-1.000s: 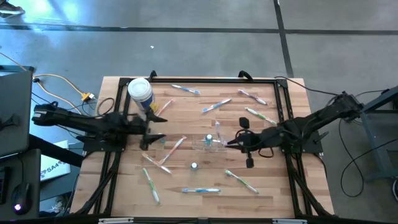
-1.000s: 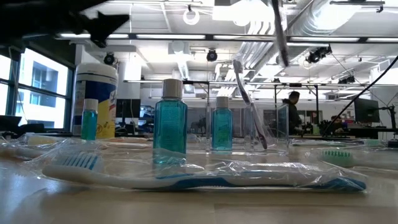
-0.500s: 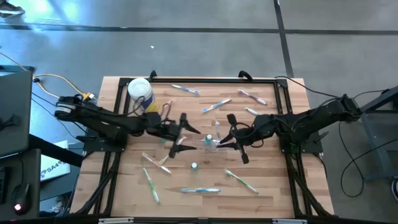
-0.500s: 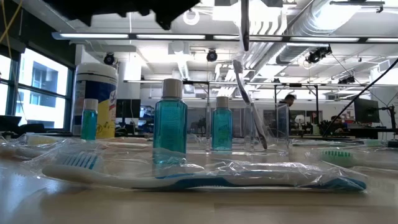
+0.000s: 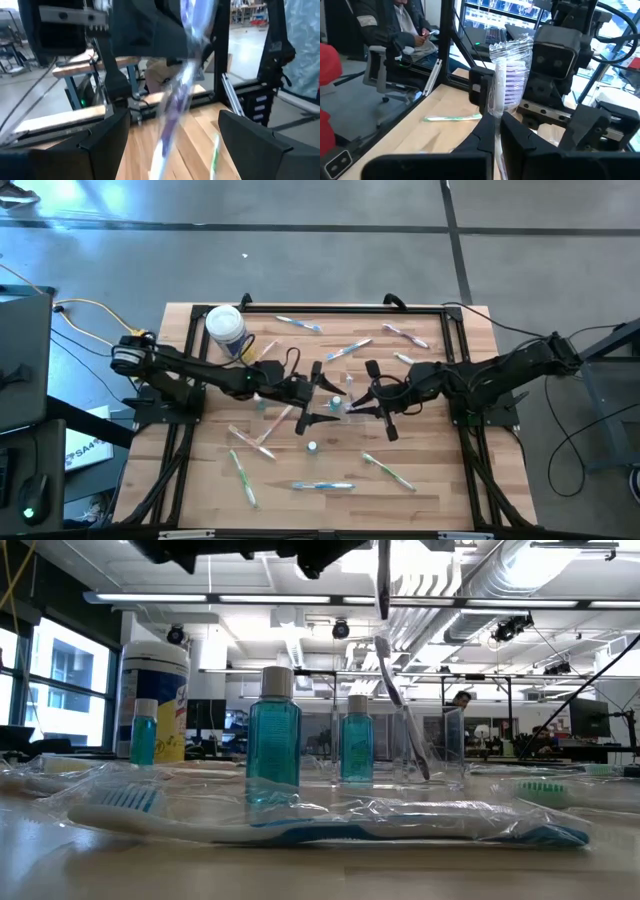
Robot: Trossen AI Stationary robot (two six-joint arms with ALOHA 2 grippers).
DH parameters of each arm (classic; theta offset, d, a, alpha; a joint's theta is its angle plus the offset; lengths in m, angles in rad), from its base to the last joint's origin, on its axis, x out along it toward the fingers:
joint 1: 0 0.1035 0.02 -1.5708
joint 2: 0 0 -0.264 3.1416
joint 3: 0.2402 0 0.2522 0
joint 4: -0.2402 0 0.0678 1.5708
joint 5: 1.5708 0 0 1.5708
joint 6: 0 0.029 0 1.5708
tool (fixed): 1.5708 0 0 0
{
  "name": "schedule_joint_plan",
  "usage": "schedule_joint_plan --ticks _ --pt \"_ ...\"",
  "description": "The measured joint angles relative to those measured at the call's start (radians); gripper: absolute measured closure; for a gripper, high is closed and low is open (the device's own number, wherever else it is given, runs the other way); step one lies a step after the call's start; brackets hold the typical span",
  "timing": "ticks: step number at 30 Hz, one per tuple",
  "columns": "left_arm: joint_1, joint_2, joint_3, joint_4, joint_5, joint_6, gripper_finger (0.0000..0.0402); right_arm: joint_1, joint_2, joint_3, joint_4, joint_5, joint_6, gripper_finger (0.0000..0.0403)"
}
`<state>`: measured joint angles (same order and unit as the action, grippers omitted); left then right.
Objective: Pick & Place toothbrushing station
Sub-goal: Put the bottom purple toothbrush into the transparent organizer
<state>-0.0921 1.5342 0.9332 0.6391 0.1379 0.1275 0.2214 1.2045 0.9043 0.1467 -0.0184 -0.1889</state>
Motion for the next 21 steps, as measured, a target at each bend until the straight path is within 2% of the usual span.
schedule_joint_plan --ticks 9,15,21 --pt "0.0 0.022 0.043 0.0 -0.004 0.023 0.0098 -0.013 0.025 0.0 0.024 0.045 -0.002 0.0398" --pt "0.0 0.022 0.043 -0.014 -0.102 0.045 0.0098 -0.026 0.03 0.0 0.027 0.064 -0.002 0.0398" --pt "0.0 0.022 0.043 -0.015 -0.111 0.061 0.01 -0.034 0.047 0.0 0.027 0.071 -0.001 0.0398"
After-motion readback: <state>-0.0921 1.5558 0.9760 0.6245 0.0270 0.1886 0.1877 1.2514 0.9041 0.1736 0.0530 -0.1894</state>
